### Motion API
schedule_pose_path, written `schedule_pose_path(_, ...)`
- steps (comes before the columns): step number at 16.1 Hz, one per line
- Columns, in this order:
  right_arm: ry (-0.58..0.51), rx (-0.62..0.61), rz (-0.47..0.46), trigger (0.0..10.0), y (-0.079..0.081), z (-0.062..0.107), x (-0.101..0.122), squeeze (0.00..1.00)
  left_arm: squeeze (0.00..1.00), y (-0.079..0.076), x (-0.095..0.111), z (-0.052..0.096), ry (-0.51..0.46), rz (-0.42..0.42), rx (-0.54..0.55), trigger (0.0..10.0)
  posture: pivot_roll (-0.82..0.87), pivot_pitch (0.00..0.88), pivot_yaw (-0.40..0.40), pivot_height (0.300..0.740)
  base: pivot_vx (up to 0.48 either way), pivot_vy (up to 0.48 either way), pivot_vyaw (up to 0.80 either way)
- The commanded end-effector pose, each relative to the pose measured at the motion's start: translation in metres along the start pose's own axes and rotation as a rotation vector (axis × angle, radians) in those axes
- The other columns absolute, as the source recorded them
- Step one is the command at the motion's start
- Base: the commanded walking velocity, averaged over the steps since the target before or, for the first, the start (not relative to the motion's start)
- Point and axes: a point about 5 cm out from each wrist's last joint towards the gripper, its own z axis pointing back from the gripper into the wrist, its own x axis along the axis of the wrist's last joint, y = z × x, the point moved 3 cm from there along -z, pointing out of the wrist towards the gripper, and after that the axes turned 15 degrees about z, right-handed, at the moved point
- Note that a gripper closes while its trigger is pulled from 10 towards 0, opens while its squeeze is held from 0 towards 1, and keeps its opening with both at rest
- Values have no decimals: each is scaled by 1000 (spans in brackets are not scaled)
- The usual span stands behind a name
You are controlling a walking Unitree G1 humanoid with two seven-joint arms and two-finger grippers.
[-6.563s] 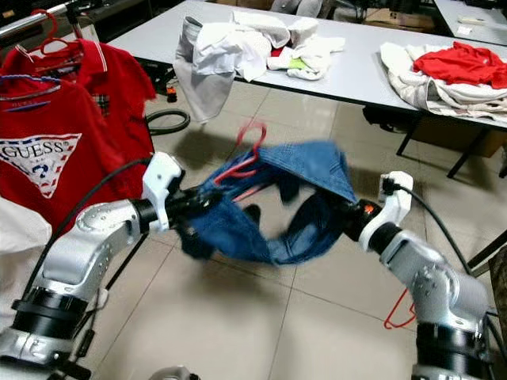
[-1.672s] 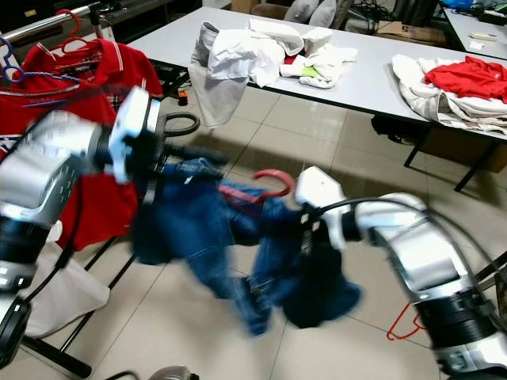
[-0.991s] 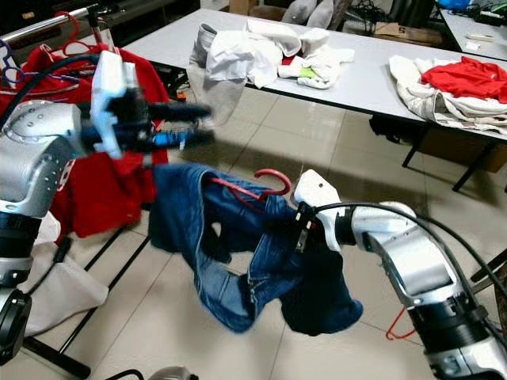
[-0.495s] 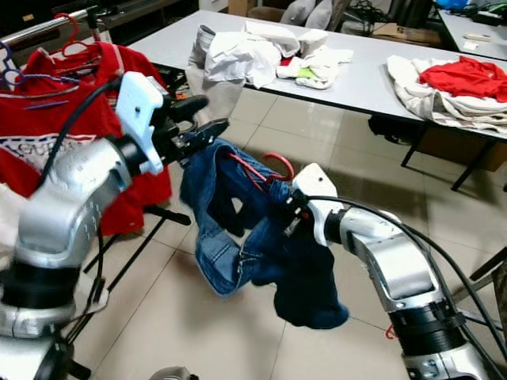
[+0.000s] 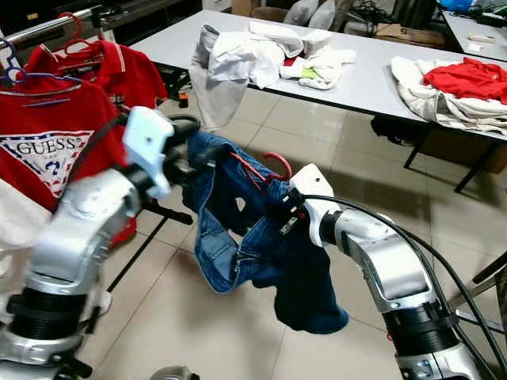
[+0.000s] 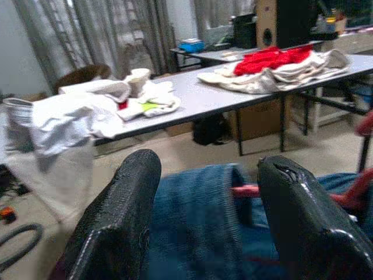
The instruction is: Hang hanger
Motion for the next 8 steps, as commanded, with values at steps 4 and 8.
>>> schedule_pose_path(4, -44, -24, 26, 0, -5, 3, 14, 0, 0, -4, -5, -1, 3, 63, -11, 10000, 68, 0, -3, 740, 0, 0, 0)
schedule_pose_path(8, -57, -7, 31, 0, -3, 0, 18, 0, 0, 12, -19, -3, 67, -35, 115, 10000, 69, 0, -6, 740, 0, 0, 0)
